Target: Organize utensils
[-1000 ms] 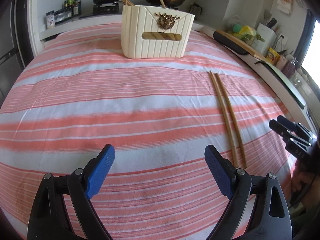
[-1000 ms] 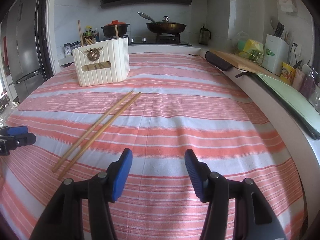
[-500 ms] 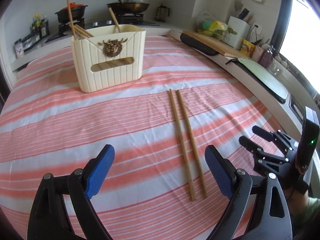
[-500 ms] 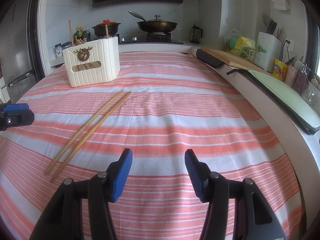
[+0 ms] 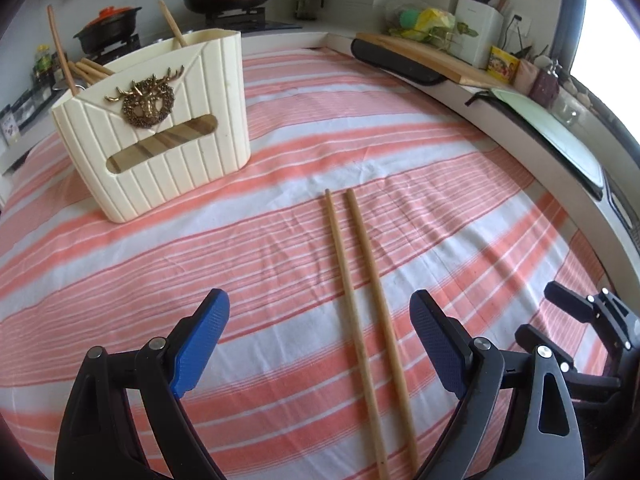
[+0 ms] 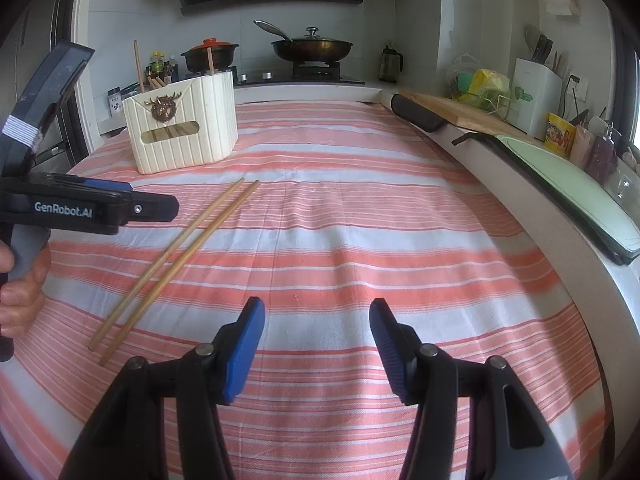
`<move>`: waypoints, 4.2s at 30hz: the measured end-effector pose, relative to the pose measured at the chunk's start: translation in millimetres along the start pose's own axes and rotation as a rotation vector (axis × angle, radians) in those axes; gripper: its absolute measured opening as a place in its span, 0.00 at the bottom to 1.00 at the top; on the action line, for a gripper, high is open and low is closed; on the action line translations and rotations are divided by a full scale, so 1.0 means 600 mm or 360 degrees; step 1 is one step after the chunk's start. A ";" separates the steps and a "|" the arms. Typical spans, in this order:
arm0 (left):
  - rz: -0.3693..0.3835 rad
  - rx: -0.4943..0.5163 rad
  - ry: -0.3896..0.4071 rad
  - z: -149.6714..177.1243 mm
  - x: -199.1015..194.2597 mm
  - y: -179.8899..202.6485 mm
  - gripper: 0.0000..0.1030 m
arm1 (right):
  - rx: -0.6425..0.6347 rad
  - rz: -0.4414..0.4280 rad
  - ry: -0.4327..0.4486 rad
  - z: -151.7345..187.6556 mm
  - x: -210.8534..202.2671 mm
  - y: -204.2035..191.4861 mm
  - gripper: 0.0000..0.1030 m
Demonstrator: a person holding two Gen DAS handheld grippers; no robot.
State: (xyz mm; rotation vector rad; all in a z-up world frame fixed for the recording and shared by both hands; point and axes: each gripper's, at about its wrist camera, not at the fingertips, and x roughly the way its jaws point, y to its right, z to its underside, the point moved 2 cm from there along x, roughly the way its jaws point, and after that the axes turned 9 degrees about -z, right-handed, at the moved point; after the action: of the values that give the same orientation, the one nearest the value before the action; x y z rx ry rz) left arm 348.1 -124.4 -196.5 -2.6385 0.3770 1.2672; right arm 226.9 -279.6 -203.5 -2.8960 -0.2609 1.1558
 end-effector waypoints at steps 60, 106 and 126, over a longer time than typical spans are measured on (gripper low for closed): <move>-0.0207 -0.0657 0.0016 0.260 -0.199 -0.210 0.81 | -0.0049 -0.0168 -0.0304 0.047 -0.052 -0.065 0.33; -0.0404 -0.0369 -0.0276 0.256 -0.113 -0.178 1.00 | -0.0195 -0.0260 -0.0479 0.008 0.041 -0.082 0.66; -0.0133 -0.0360 -0.0302 0.170 -0.128 -0.255 0.99 | -0.0254 -0.0425 -0.0703 -0.073 0.041 -0.051 0.66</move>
State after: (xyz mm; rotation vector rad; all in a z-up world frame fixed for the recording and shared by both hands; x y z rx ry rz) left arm 274.0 60.5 -189.9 -2.6467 0.0974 1.6004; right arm 269.6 -243.5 -186.3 -2.5756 -0.7493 1.7709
